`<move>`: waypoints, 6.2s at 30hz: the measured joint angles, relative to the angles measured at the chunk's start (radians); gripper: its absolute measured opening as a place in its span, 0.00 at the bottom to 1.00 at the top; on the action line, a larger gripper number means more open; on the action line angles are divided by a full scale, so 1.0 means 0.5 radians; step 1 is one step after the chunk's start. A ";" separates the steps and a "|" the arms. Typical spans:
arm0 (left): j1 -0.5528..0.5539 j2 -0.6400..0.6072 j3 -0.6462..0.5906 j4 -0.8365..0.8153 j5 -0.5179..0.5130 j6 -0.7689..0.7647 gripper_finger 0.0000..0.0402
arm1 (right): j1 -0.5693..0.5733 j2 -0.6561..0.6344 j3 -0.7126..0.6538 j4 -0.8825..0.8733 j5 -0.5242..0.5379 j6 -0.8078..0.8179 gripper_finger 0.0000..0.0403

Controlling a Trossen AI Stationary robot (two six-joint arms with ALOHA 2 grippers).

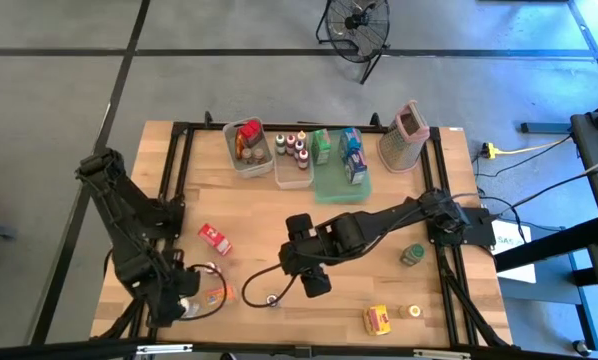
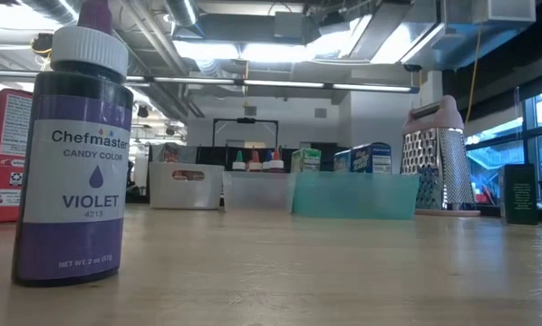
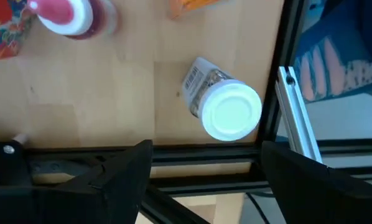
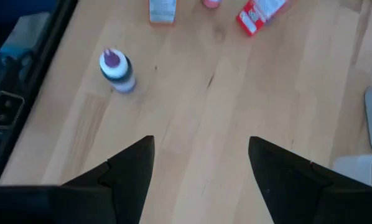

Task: Pick & Place Kitchen Items
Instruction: Put the white seasoning bottle into the gray bin

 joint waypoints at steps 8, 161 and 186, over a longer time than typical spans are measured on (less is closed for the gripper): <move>-0.175 0.006 0.000 0.111 -0.148 -0.175 0.73 | 0.091 0.000 0.000 0.160 0.001 0.017 0.65; 0.682 -0.456 0.642 -0.703 -1.075 0.987 0.50 | 0.560 0.000 0.002 0.624 0.550 -0.038 0.65; 2.870 -0.457 0.642 -0.572 -0.689 2.956 0.50 | 0.432 -0.005 0.004 0.964 1.723 -0.641 0.65</move>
